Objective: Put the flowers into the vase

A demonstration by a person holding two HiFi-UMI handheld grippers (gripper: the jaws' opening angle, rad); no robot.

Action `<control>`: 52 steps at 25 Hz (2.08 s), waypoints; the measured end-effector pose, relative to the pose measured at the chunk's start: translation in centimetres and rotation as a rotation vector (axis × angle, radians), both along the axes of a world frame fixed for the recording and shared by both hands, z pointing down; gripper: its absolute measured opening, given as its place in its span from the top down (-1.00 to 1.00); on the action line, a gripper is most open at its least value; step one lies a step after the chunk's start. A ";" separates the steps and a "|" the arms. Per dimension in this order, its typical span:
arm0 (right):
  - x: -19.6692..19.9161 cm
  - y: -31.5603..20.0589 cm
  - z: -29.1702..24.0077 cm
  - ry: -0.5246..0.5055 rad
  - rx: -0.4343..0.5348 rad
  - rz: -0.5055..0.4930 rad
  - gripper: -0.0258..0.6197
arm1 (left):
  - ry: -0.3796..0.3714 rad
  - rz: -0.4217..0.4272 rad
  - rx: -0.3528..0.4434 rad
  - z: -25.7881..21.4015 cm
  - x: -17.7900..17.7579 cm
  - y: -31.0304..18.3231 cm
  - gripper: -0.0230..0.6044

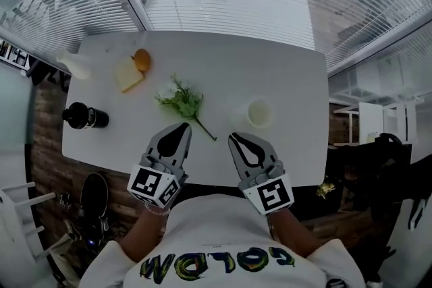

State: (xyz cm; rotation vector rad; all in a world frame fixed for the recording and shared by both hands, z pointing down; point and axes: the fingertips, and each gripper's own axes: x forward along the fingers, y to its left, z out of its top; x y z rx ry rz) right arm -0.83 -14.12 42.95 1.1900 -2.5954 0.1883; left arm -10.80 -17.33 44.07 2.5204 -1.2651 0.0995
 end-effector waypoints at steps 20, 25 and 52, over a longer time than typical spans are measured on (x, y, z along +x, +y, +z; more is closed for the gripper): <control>-6.3 -3.3 12.5 0.144 -0.194 -0.061 0.54 | -0.016 -0.046 -0.216 10.2 -3.5 -2.7 0.61; -6.9 -4.0 15.7 0.188 -0.244 -0.059 0.52 | -0.018 -0.045 -0.257 12.3 -3.3 -3.1 0.57; -8.0 -5.7 23.6 0.343 -0.340 -0.095 0.81 | -0.053 -0.072 -0.370 17.9 -4.4 -3.6 0.51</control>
